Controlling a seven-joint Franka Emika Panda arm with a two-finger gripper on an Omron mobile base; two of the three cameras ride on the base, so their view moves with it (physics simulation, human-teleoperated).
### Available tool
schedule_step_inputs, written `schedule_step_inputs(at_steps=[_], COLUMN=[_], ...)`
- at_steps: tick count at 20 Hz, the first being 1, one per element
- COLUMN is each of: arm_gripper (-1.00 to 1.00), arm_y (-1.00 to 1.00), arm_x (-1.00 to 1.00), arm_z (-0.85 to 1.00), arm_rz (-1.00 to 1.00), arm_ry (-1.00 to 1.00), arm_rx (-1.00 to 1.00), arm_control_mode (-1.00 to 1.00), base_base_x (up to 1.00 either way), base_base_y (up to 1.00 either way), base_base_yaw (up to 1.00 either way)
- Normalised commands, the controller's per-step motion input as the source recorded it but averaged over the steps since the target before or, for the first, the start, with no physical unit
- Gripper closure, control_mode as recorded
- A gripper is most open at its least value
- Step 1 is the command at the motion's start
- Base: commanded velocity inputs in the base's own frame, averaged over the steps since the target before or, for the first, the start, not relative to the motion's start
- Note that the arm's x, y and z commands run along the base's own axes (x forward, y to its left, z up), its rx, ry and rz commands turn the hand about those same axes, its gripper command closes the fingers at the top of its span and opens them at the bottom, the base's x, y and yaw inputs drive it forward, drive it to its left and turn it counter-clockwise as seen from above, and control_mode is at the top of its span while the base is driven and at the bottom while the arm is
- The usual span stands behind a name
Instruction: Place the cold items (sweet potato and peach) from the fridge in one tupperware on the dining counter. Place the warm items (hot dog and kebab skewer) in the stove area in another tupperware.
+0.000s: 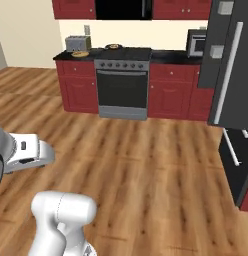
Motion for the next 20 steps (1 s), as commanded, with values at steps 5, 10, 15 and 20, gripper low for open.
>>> schedule_step_inputs(at_steps=[5, 10, 15, 20], arm_gripper=[-1.0, -1.0, -1.0, -1.0], arm_y=[0.0, 0.0, 0.0, 0.0], arm_x=[0.0, 0.0, 0.0, 0.0], arm_z=[0.0, 0.0, 0.0, 0.0], arm_rz=[0.0, 0.0, 0.0, 0.0], arm_ry=[0.0, 0.0, 0.0, 0.0], arm_rx=[0.0, 0.0, 0.0, 0.0], arm_control_mode=[1.0, 1.0, 1.0, 1.0], base_base_x=[1.0, 1.0, 1.0, 1.0], base_base_y=[0.46, 0.56, 0.66, 0.56], base_base_yaw=[0.0, 0.0, 0.0, -0.08])
